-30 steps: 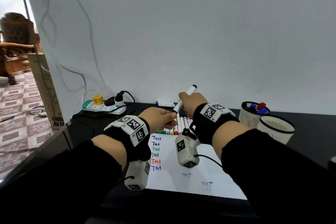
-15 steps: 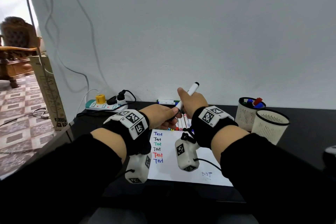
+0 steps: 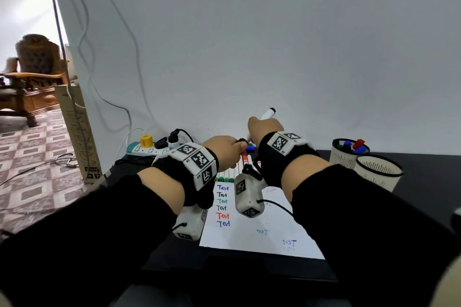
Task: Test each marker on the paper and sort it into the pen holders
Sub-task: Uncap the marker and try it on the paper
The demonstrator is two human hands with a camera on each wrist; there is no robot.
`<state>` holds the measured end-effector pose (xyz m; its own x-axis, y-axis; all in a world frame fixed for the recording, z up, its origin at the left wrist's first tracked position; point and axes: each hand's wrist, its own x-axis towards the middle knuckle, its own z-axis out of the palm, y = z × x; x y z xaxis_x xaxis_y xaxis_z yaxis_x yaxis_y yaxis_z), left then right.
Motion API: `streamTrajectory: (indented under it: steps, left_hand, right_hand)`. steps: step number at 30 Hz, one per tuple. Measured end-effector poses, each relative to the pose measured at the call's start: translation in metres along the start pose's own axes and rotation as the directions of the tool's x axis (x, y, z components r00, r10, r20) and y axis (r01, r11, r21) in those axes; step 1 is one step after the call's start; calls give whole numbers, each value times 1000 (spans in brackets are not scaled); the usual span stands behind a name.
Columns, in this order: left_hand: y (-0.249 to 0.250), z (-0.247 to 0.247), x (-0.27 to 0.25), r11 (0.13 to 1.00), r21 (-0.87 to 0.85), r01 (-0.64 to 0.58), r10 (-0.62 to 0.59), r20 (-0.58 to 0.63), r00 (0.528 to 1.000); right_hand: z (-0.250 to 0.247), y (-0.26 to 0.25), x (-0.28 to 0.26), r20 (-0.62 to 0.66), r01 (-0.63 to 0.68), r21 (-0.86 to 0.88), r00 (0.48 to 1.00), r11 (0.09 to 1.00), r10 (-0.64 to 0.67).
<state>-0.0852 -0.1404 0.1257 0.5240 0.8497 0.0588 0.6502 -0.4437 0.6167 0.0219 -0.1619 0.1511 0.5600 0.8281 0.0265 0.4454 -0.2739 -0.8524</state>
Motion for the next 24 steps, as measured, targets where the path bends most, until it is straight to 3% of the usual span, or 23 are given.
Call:
streamTrajectory:
  steps: [4,6,9,11,14,18,21,24]
  left_hand:
    - [-6,-1,-6,948,-315,49,-20,97,995]
    - [-8,-2,-10,917,-388,90,-37,142,989]
    - [-10,-3,-9,966,-249,66,-34,132,991]
    - [-13,-5,-9,998,-41,43,-39,86,996]
    - [-27,-10,-17,970,241,41,-44,8,999]
    - [-43,-14,-16,973,207,100,-107,22,994]
    - [-41,-10,-11,993,84,83,-85,11,996]
    - [-41,-6,-8,991,124,51,-52,7,999]
  right_hand:
    - [8,6,2,25,2,78,1000,997,-4]
    - [12,10,4,28,0,93,1000,996,-2]
    - [18,6,5,28,-47,90,999,995,45]
    - [13,5,8,21,-85,92,996,992,83]
    - [-11,19,24,-65,-142,124,986,982,151]
    - [-15,36,33,-53,-174,110,982,979,181]
    - [2,39,33,-28,-147,185,988,972,155]
    - [10,45,34,11,-139,249,990,958,141]
